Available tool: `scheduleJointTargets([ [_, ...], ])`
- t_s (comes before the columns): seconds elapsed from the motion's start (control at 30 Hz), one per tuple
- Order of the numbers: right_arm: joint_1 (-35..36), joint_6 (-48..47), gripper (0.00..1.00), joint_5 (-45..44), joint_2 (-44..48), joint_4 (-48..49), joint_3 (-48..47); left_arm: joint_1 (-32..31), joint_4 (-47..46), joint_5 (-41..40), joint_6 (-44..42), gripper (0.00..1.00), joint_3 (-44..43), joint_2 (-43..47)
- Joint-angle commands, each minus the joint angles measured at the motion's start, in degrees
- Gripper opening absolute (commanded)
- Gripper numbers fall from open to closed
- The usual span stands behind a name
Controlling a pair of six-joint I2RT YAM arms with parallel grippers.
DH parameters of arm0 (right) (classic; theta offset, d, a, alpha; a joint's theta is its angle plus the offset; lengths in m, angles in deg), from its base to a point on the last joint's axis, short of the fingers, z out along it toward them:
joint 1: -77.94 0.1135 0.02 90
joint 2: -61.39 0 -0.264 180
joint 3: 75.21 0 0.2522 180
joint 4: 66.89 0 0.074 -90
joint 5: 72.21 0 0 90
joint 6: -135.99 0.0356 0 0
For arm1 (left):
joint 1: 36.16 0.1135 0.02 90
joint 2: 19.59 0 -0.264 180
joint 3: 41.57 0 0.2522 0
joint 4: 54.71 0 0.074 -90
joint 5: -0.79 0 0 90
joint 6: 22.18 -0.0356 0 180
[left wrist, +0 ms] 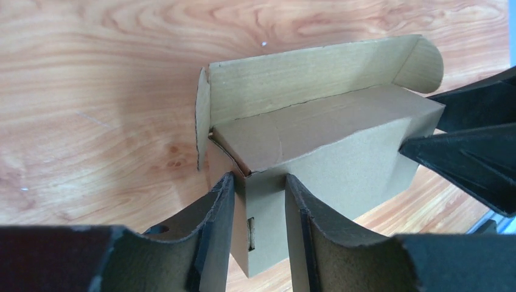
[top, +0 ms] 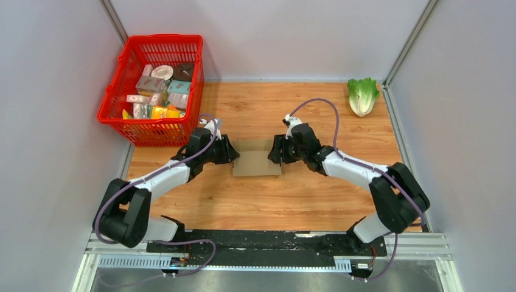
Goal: Fold the paper box
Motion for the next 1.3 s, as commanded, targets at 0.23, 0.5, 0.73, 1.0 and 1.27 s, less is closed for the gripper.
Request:
scheduleJointTargets([
  [0.23,19.8,-30.4,0.58,-29.1,6.1,40.1,13.6,-4.0,-31.0,-3.6,-8.7,0.39,12.5,9.7],
  [0.5,32.0,-47.4,0.58,-48.1,-4.5,62.2,17.3,-10.9,-52.1,-15.4,-16.4,0.38,25.1,10.7],
  [0.73,34.4,-42.4,0.64,-52.3,-5.3,63.0,20.7,-11.8,-54.5,-16.0,-14.2,0.39,29.3,11.0],
  [1.0,35.1,-39.2,0.74,-53.3,-5.8,61.3,22.0,-11.8,-48.6,-17.5,-10.1,0.43,31.4,16.5],
  [1.27,36.1,-34.2,0.81,-54.3,-3.7,58.6,23.8,-11.8,-43.9,-17.7,-10.1,0.48,33.0,21.3],
])
